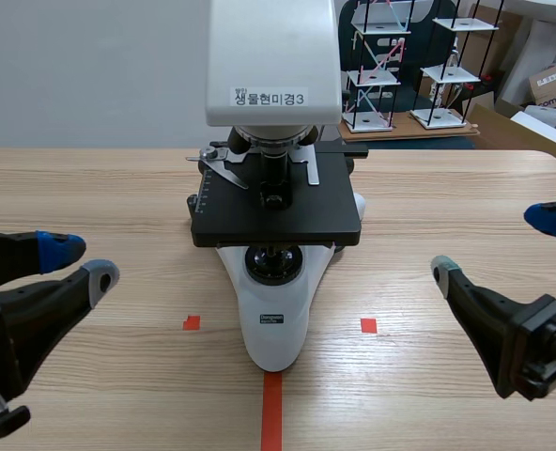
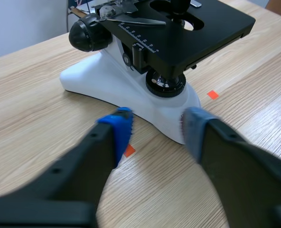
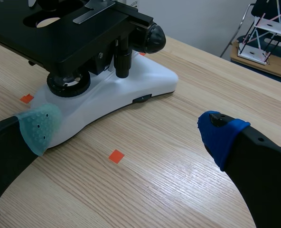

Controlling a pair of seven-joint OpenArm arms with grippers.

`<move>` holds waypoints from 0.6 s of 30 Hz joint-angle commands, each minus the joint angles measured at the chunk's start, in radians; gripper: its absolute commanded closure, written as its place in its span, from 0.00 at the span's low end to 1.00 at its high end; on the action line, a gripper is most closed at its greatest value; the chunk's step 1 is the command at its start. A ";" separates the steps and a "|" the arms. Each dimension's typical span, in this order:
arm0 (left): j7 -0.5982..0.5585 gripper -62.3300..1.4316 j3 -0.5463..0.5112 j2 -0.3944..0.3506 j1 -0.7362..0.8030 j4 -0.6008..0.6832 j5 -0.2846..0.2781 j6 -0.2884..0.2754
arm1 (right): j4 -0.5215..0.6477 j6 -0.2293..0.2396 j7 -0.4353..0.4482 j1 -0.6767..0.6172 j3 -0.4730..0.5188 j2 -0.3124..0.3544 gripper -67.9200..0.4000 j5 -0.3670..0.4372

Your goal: Point at the objective lens

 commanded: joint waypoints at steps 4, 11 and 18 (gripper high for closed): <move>-0.042 0.94 -0.006 0.000 0.003 0.004 -0.040 -0.018 | 0.012 -0.001 0.016 0.003 0.010 0.003 0.07 0.008; -0.130 0.94 0.060 0.000 -0.040 0.003 -0.039 -0.027 | 0.012 -0.001 0.014 0.003 0.010 0.003 0.07 0.008; -0.032 0.94 0.178 0.026 -0.208 -0.053 -0.040 -0.019 | 0.012 -0.001 0.012 0.003 0.010 0.003 0.07 0.008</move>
